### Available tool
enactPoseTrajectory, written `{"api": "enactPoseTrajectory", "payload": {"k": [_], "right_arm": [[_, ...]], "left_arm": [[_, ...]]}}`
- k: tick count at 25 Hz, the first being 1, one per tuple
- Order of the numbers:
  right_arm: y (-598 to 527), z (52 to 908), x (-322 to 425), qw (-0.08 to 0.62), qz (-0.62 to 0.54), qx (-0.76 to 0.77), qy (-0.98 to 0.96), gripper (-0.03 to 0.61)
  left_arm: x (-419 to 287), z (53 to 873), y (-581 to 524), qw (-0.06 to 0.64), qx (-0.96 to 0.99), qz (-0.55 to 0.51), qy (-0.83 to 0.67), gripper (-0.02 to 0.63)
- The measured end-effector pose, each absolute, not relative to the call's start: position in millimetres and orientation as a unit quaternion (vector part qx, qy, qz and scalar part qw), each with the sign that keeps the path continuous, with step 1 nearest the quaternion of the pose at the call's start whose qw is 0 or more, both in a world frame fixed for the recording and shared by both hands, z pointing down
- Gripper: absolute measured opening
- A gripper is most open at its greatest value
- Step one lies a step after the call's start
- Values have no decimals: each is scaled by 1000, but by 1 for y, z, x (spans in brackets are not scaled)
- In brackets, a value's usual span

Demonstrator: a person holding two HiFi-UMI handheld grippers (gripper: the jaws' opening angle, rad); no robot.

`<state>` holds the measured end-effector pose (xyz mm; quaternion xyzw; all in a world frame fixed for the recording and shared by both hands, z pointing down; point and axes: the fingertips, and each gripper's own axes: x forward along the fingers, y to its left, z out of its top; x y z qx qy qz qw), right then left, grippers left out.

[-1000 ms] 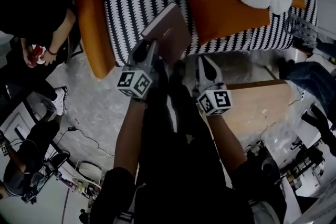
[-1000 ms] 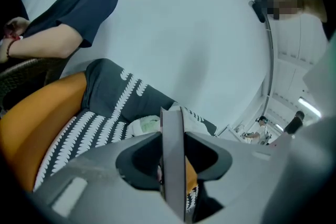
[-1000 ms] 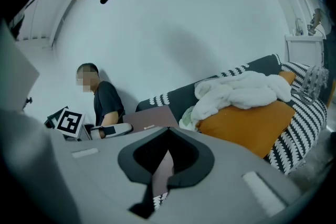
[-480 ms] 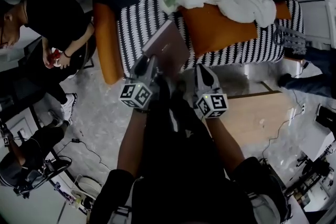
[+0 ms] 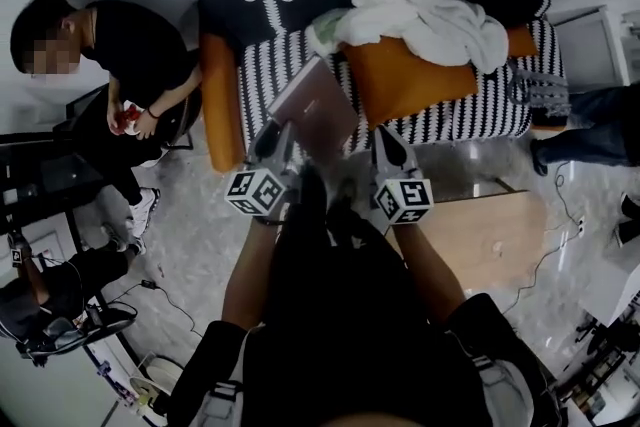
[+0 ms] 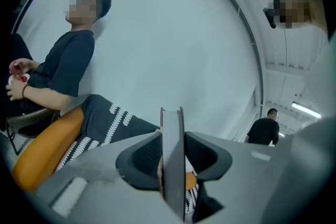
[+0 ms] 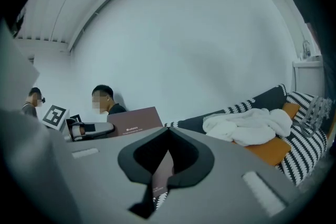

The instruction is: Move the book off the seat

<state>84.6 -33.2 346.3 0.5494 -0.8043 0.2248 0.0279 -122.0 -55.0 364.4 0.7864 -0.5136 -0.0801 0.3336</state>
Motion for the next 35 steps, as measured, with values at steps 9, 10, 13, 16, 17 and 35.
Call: {"api": "enactPoseTrajectory", "payload": {"k": [9,10,13,16,17,35], "right_arm": [[-15,289,94,4,194,554,-810,8],[-12,282,95,2,191,554,-810,8],[2,267,96,-4,186,556,-810,8],[13,258,97,-7,182,559,-809,8],[15,257,96,-9,181,560,-808,8],[30,246,82,-10,166,561,-811,8]], "left_arm": [[-111,303,-25,332,806,-104,-479,146],[-108,298,-21,333,809,-106,-473,146],[-102,287,-9,335,814,-110,-461,146],[-100,279,-1,332,817,-114,-458,146],[-101,276,0,330,817,-117,-458,146],[-118,266,20,334,814,-140,-455,146]]}}
